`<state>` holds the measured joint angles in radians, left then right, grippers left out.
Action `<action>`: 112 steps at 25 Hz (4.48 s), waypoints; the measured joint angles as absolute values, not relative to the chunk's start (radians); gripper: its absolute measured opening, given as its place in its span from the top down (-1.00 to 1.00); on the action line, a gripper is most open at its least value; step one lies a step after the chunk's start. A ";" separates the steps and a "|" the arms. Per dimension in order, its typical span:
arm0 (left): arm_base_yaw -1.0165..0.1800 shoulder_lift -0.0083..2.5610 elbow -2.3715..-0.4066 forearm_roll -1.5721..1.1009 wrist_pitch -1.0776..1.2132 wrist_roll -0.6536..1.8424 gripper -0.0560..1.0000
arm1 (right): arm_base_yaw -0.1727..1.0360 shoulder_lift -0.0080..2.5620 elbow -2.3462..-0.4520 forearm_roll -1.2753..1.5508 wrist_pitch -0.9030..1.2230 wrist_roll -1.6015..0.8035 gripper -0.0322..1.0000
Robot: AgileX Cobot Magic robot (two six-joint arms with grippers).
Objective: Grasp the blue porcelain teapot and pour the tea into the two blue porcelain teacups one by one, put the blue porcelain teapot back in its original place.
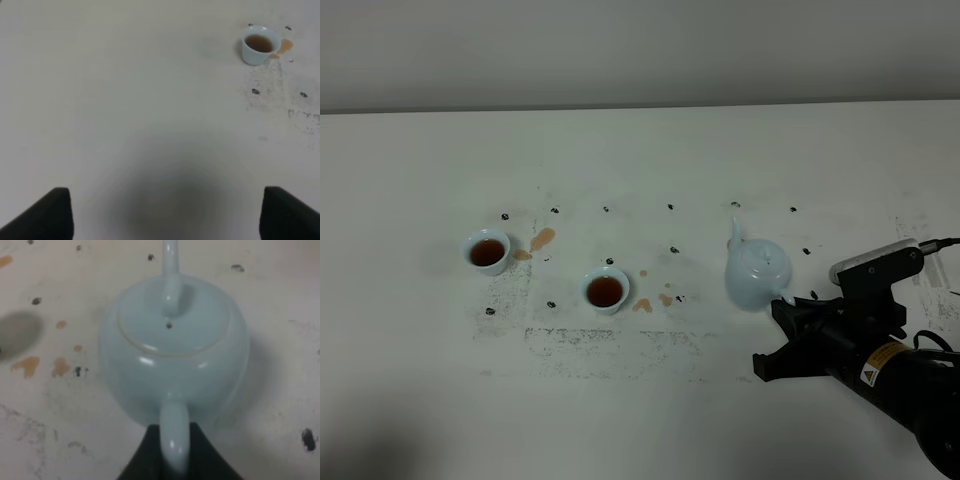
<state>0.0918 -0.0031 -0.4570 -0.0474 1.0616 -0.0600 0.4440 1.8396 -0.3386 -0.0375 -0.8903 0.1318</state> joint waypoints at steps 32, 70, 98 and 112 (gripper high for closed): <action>0.092 -0.003 -0.457 -0.047 1.062 -0.060 -0.48 | 0.444 1.922 -0.319 -0.014 -1.024 0.086 0.82; 0.092 -0.003 -0.457 -0.047 1.062 -0.060 -0.48 | 0.444 1.919 -0.171 0.030 -1.205 0.086 -0.19; 0.092 -0.003 -0.457 -0.047 1.062 -0.060 -0.48 | 0.350 1.670 -0.442 0.277 -0.802 -0.009 -0.01; 0.092 -0.003 -0.457 -0.047 1.062 -0.060 -0.48 | 0.263 1.690 -1.211 -0.010 0.574 0.008 -0.01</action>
